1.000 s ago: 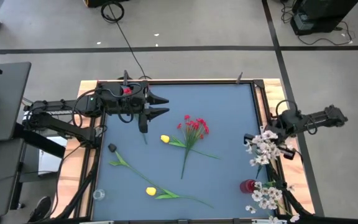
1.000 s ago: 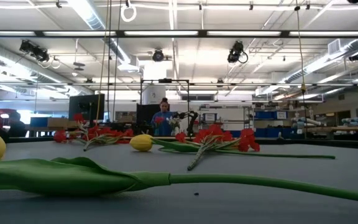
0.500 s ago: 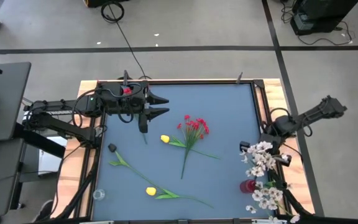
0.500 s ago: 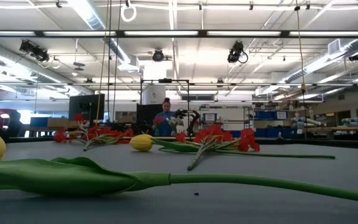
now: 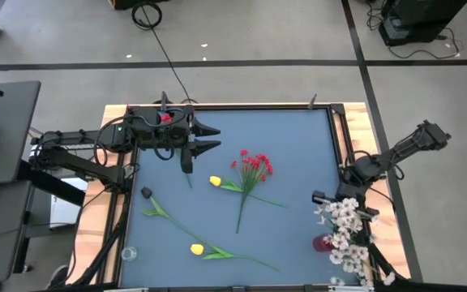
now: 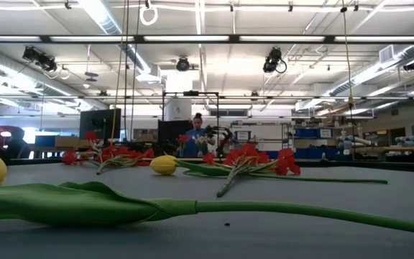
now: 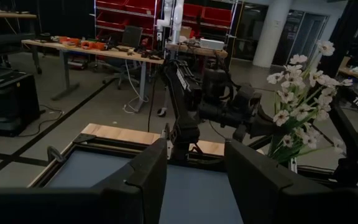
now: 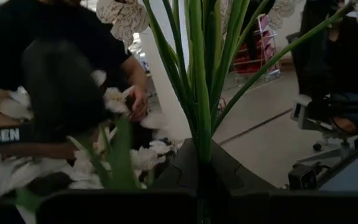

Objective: Sort flowers into vase by color
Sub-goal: Put the white flowers into the red vase

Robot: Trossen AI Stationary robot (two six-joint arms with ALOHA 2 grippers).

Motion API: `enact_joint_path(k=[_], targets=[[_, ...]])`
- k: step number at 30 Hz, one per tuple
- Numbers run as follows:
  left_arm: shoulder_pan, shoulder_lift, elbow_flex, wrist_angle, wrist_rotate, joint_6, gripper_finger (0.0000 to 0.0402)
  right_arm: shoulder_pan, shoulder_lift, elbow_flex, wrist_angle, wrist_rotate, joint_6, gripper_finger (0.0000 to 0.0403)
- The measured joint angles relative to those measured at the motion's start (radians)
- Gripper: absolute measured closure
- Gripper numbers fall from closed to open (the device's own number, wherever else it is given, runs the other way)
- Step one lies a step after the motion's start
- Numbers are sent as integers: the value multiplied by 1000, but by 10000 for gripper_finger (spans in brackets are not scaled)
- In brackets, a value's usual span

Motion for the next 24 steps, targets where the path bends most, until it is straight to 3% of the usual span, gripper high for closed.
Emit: enact_joint_path(k=[7,14,24], targets=[[0,0,0,0,0,0,234,19,17,0,-51,-44,-96,369],[0,0,0,0,0,0,234,20,22,0,-62,-53,-57,356],[0,0,0,0,0,0,234,22,22,0,-104,-102,-70,264]])
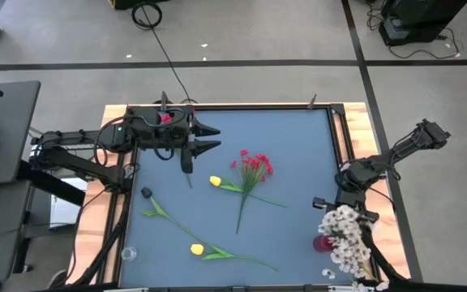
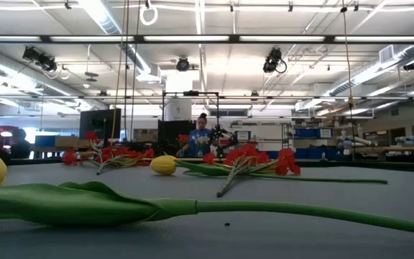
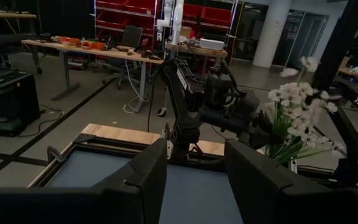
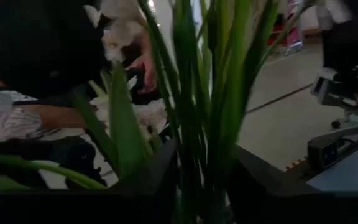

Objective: Sort flowers into vase by color
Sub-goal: Put the white flowers into the red vase

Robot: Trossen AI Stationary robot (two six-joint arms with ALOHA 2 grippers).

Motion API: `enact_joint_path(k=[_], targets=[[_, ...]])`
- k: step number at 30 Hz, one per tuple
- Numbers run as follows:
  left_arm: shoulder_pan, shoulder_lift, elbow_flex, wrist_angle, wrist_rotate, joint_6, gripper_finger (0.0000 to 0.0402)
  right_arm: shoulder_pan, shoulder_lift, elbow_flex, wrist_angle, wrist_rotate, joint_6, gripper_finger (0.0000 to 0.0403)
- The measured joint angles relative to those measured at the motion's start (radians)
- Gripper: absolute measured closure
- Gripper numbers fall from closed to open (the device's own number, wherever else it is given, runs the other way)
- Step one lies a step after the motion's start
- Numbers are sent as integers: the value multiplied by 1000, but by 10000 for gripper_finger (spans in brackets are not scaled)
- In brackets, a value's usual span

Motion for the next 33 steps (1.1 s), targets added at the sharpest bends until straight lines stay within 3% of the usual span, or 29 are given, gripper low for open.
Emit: enact_joint_path(k=[13,18,33], targets=[[0,0,0,0,0,0,234,0,-51,13,77,1,95,180],[0,0,0,0,0,0,234,0,-74,13,89,1,100,172],[0,0,0,0,0,0,234,0,-71,13,-53,-29,52,328]])
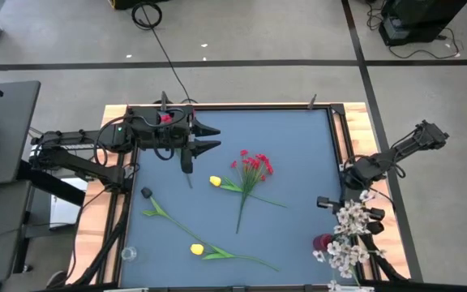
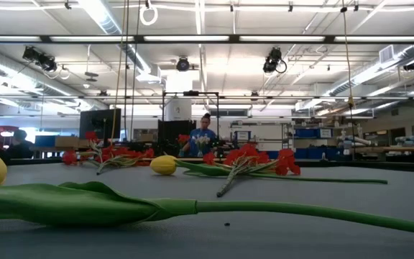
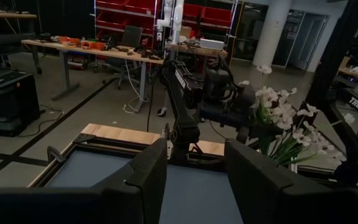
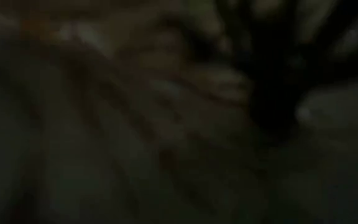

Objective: Sort flowers into vase by color
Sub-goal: Put the white flowers into the red vase

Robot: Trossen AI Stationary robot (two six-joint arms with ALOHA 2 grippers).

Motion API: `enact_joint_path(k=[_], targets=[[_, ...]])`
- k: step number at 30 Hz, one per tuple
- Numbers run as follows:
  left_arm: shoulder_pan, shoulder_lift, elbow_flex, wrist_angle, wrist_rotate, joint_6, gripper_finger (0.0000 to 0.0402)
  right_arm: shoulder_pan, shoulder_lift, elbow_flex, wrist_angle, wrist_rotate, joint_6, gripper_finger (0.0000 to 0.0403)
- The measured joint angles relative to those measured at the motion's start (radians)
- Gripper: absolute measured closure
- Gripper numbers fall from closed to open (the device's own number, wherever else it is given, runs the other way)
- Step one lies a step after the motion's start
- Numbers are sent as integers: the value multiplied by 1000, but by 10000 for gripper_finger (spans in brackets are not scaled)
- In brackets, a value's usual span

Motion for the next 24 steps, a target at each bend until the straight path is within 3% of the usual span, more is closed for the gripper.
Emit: enact_joint_path(k=[6,17,24], targets=[[0,0,0,0,0,0,234,0,-6,0,11,7,41,320],[0,0,0,0,0,0,234,-66,-127,0,14,7,54,192],[0,0,0,0,0,0,234,-82,-246,0,14,-18,123,151]])
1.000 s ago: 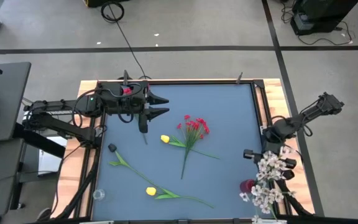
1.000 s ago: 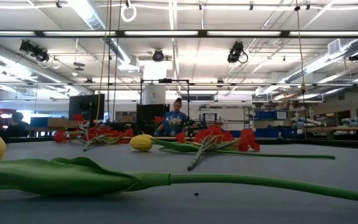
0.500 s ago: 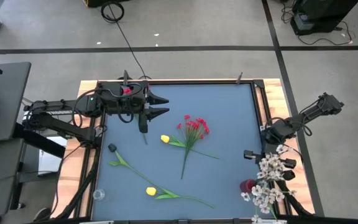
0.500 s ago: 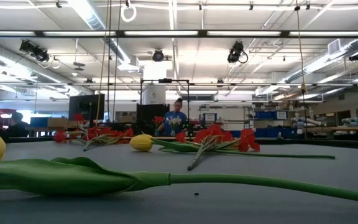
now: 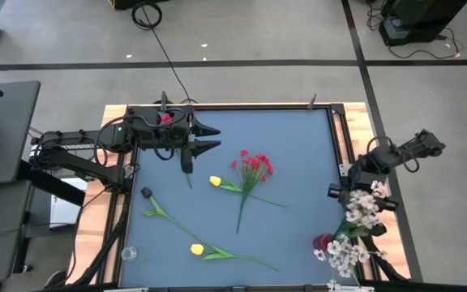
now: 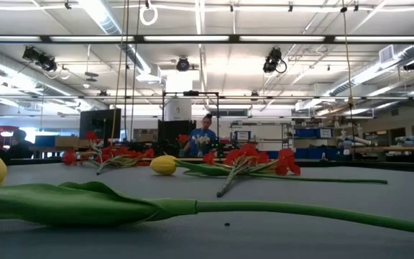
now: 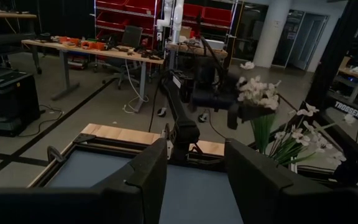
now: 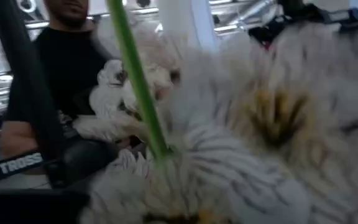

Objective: Sort flowers into vase by color
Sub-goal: Put the white flowers into the red vase

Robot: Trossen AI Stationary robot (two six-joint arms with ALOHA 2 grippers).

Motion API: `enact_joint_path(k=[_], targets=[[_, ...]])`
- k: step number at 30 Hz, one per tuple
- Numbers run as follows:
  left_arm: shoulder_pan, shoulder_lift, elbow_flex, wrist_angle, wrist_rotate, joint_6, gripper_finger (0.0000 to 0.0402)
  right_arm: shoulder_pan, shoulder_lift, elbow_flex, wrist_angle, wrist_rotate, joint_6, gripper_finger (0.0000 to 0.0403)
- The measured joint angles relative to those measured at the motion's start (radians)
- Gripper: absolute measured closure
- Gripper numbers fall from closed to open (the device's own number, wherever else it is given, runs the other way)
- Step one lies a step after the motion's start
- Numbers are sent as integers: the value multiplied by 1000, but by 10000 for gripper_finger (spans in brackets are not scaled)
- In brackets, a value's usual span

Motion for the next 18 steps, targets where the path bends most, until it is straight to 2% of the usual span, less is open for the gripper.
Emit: enact_joint_path(k=[5,11,15,18], targets=[[0,0,0,0,0,0,234,0,-58,0,-1,3,0,152],[0,0,0,0,0,0,234,0,-101,0,2,80,-10,164],[0,0,0,0,0,0,234,0,-98,0,-70,82,-15,187],[0,0,0,0,0,0,234,0,-89,0,-134,82,-36,220]])
